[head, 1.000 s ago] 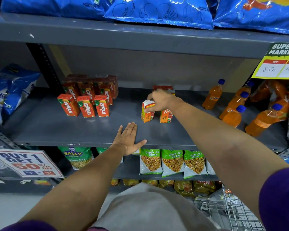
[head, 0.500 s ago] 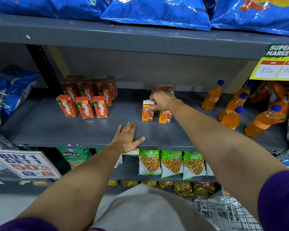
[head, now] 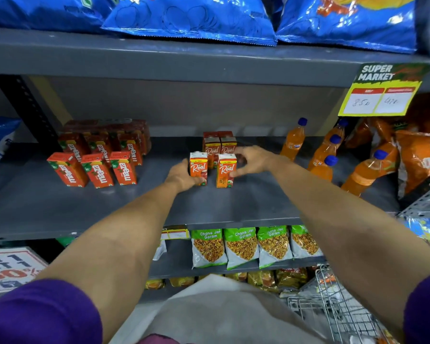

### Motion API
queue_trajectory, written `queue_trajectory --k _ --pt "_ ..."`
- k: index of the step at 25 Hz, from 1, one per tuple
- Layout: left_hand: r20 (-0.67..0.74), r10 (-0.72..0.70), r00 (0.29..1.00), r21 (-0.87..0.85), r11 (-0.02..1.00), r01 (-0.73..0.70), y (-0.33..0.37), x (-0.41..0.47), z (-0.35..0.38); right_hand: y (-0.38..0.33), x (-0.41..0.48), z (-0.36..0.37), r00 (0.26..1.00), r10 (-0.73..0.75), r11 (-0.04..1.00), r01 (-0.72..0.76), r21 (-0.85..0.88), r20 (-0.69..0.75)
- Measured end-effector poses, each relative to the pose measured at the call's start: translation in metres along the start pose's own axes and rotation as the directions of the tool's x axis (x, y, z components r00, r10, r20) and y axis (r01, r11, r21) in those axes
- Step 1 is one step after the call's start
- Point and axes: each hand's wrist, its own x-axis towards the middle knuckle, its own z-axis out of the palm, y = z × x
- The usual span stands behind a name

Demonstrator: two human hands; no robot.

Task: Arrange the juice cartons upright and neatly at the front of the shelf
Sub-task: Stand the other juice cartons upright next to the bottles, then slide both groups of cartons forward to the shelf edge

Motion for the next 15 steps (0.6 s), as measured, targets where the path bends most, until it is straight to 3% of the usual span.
queue_trajectory --k 3,6,15 --pt "-0.06 -0.04 0.997 -0.042 0.998 0.037 0.002 0.002 0.007 0.014 0.0 0.026 0.997 0.055 0.963 -0.041 0.265 -0.046" --pt "0.006 -0.027 1.0 -0.113 0.993 0.028 0.007 0.003 0.016 0.015 0.001 0.059 0.993 0.099 0.868 -0.055 0.494 -0.064" --pt "0.065 -0.053 0.996 -0.118 0.991 0.061 0.006 -0.003 0.029 0.024 0.013 0.074 0.992 0.098 0.874 -0.051 0.483 -0.073"
